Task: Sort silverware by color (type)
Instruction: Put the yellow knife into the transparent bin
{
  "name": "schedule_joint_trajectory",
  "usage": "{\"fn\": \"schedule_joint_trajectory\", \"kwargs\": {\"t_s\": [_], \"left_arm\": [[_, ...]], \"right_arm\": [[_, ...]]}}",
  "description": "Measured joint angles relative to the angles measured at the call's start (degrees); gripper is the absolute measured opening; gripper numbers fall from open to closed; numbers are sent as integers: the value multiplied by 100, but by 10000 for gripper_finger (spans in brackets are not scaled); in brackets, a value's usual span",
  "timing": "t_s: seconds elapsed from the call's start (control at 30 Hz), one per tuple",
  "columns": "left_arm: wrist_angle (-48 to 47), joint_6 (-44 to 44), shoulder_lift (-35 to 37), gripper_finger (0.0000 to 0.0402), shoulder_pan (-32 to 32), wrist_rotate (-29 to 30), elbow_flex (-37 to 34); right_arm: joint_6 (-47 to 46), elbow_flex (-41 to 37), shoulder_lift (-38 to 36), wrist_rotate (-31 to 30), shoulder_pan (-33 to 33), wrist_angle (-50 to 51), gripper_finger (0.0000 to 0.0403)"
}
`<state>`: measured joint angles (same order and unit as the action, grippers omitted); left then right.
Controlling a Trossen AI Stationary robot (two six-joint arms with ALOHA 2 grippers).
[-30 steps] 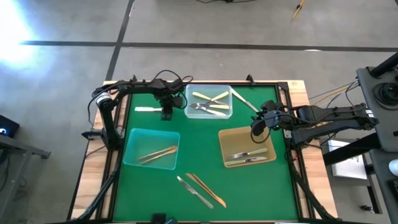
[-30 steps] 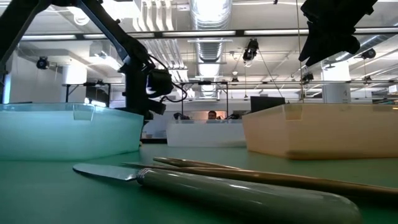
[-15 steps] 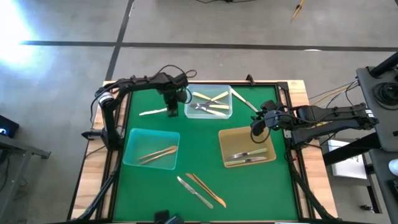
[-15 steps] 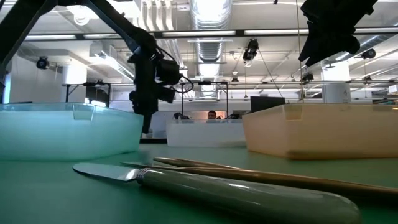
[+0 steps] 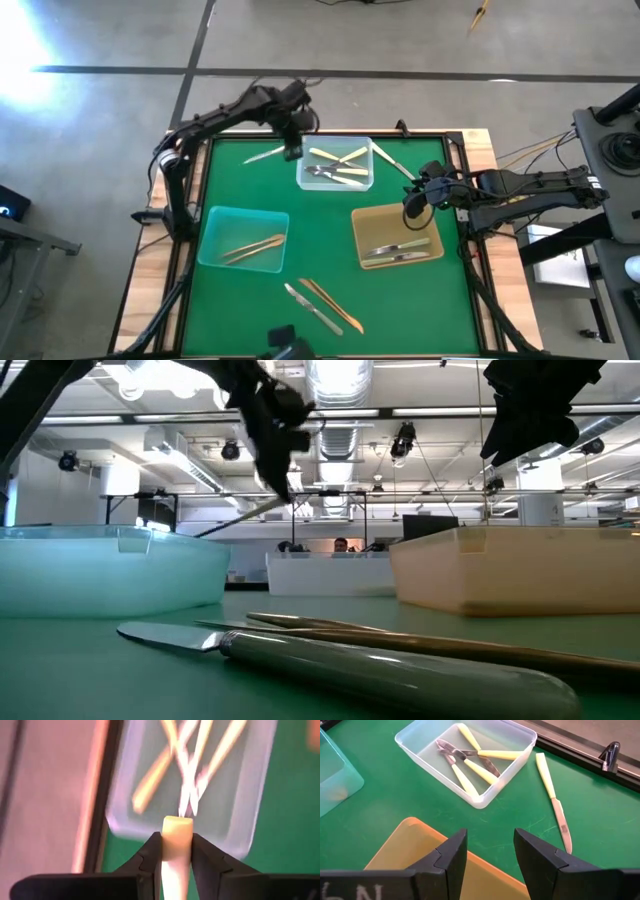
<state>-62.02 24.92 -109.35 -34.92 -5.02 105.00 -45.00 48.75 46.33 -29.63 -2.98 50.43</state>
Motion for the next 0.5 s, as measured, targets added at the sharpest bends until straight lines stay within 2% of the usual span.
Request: {"fn": "schedule_joint_trajectory", "kwargs": {"t_s": [0.17, 0.3, 0.5], "left_arm": [[761, -200, -141, 60, 16, -812, 747], [1461, -342, -303, 60, 51, -1561, 992], [1585, -322, -915, 60, 221, -1863, 1236]], "right_arm": [[-1, 0, 0, 0, -1, 0, 153], [-1, 0, 0, 0, 1, 1, 153], [1, 0, 0, 0, 0, 0, 153]]}}
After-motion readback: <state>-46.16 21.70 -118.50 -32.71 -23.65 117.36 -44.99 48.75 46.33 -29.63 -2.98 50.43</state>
